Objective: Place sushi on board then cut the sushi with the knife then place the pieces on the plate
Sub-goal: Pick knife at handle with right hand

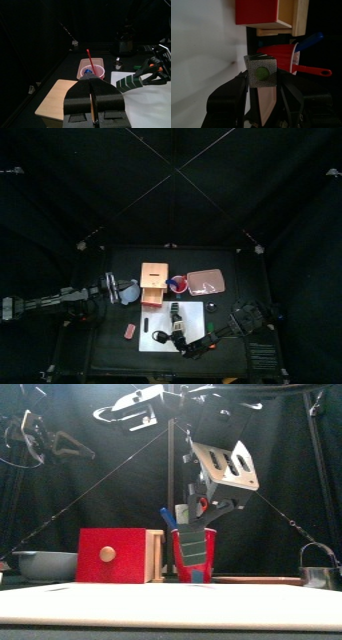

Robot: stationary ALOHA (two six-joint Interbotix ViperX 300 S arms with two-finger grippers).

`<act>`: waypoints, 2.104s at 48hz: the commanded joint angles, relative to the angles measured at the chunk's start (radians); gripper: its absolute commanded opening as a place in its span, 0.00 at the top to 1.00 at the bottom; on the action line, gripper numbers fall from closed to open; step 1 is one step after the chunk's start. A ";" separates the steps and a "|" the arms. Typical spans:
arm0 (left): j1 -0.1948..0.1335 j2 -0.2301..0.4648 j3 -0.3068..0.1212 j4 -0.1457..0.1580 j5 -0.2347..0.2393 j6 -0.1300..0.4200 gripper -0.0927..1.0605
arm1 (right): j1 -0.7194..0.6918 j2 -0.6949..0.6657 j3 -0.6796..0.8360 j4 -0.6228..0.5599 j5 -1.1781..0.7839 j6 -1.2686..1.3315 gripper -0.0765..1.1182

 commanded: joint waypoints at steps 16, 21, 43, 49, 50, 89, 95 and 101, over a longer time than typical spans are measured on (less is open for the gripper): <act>0.003 0.005 -0.014 -0.002 -0.009 0.000 0.85 | -0.002 -0.031 -0.052 0.212 -0.144 0.000 0.16; 0.003 0.005 -0.014 -0.003 -0.009 -0.002 0.85 | -0.002 -0.031 -0.072 0.244 -0.149 -0.005 0.10; 0.002 0.005 -0.020 -0.005 -0.018 -0.003 0.85 | -0.048 -0.265 -0.028 0.308 -0.186 0.152 0.09; 0.002 0.005 -0.020 -0.005 -0.023 -0.006 0.85 | -0.106 -0.383 0.064 0.442 -0.291 0.143 0.09; 0.000 0.005 -0.020 -0.005 -0.025 -0.006 0.85 | -0.117 -0.403 0.081 0.460 -0.313 0.137 0.09; 0.003 0.109 -0.091 -0.021 -0.066 -0.002 0.85 | -0.928 -0.856 0.445 1.158 -0.621 -0.986 0.10; 0.009 0.110 -0.091 -0.025 -0.066 -0.006 0.85 | -0.994 -0.764 0.376 1.233 -0.565 -1.170 0.10; 0.009 0.110 -0.089 -0.038 -0.066 -0.006 0.85 | -1.012 -0.693 0.325 1.244 -0.545 -1.258 0.11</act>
